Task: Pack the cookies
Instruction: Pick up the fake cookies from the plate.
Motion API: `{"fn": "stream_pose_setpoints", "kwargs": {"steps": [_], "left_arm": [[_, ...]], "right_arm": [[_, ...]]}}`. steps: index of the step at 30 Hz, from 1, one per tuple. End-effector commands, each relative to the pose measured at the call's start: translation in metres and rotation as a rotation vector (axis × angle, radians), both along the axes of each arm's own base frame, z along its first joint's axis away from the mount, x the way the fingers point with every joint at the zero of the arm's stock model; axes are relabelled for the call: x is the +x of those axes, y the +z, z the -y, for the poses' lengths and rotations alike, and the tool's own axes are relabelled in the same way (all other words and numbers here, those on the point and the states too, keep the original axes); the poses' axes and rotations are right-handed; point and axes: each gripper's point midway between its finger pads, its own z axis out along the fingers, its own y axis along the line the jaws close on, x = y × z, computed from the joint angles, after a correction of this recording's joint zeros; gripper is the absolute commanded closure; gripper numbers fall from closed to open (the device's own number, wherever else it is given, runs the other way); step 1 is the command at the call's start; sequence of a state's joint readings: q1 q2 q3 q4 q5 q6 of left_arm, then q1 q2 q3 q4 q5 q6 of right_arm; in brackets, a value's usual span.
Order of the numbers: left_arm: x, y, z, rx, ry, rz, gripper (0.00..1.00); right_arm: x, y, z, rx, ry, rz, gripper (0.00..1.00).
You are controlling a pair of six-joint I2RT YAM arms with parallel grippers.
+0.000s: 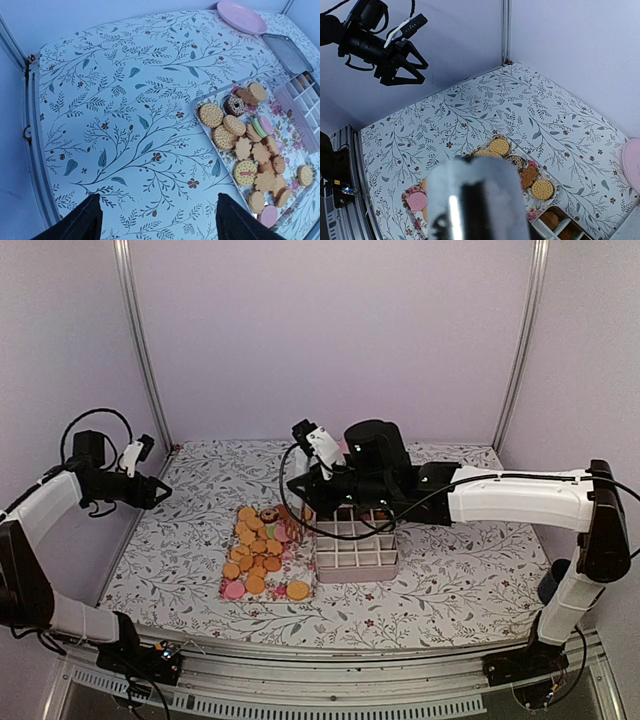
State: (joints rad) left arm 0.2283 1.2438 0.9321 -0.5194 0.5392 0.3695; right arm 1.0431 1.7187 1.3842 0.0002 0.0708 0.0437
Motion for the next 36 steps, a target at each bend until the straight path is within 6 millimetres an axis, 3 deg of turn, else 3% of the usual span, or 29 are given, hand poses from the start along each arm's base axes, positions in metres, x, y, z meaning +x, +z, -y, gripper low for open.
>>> {"fn": "stream_pose_setpoints", "kwargs": {"steps": [1,6,15,23,36], "left_arm": [[-0.003,0.014,-0.014,0.034,0.043,0.043,0.15],[-0.002,0.018,-0.026,0.041,0.088,0.056,0.01],[-0.007,0.021,-0.036,0.040,0.123,0.102,0.01],[-0.011,0.024,-0.037,0.052,0.139,0.122,0.01],[-0.012,0.024,-0.024,-0.001,0.077,0.103,0.01]], "right_arm": [[-0.009,0.011,-0.020,0.060,0.037,-0.007,0.71],[-0.018,-0.001,-0.037,0.054,0.070,-0.026,0.71],[-0.030,-0.030,-0.066,0.038,0.109,-0.077,0.71],[-0.039,-0.044,-0.089,0.047,0.157,-0.103,0.70],[-0.049,-0.069,-0.098,0.031,0.189,-0.153,0.66]]}}
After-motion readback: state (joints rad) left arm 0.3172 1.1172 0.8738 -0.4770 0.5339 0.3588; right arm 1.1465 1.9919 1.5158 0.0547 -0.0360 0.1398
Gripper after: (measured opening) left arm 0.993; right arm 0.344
